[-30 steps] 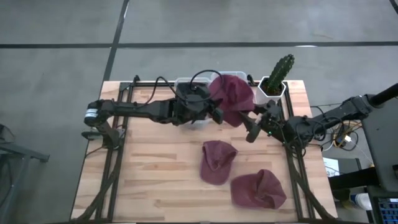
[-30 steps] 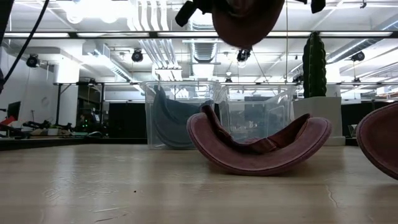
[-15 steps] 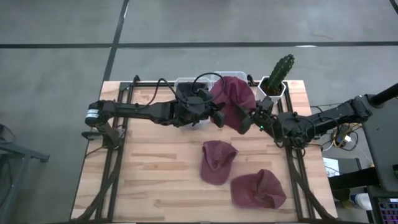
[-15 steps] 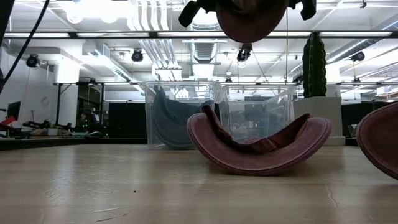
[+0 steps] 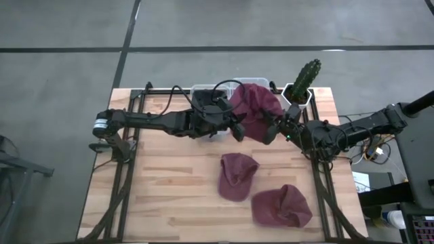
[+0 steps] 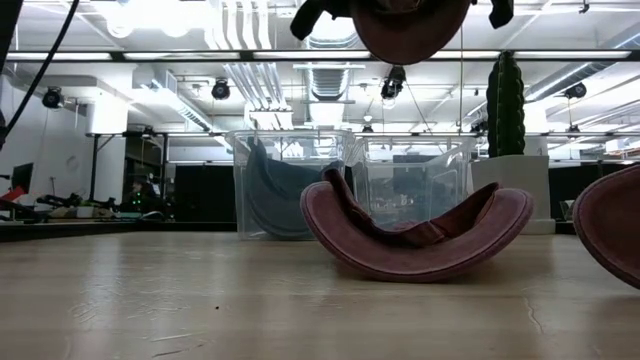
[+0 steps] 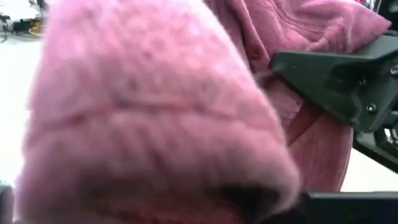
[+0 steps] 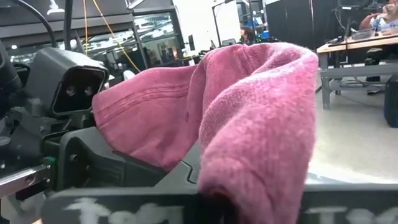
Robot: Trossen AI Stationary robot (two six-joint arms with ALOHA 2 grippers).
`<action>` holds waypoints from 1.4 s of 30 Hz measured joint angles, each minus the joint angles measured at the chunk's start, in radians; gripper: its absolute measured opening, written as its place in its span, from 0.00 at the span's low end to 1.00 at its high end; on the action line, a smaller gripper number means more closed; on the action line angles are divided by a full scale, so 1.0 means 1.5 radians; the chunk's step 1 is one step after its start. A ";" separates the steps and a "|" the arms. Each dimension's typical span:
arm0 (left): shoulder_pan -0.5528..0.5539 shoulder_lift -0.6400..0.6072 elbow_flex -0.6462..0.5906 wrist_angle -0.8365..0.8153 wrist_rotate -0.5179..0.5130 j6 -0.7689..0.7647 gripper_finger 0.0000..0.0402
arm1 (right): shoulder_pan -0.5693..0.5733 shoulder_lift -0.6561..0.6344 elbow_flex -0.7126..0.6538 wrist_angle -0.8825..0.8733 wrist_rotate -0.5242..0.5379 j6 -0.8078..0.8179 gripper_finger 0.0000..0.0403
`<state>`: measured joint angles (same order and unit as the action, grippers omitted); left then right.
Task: Pick & Place hat
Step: Put the left red cap into the right transparent bin
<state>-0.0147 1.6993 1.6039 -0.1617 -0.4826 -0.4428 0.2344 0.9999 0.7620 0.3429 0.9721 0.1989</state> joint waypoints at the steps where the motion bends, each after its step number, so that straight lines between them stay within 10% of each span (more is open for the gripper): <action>1: 0.000 0.000 0.000 0.000 0.000 0.007 0.09 | 0.000 -0.001 0.000 0.001 0.002 -0.004 0.03; 13: 0.008 -0.001 0.000 0.000 0.001 0.089 0.12 | -0.016 -0.002 0.000 -0.006 0.019 -0.022 0.03; 29: 0.019 -0.016 0.000 -0.074 -0.086 0.224 0.53 | -0.096 -0.003 0.000 -0.080 0.019 0.002 0.03; 42: 0.019 -0.060 -0.003 -0.286 -0.152 0.194 0.53 | -0.334 -0.002 -0.001 -0.191 -0.259 0.141 0.03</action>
<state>0.0139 1.6090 1.6001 -0.5908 -0.7103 -0.1514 -0.2667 0.9962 0.7609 0.0557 0.5830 0.4104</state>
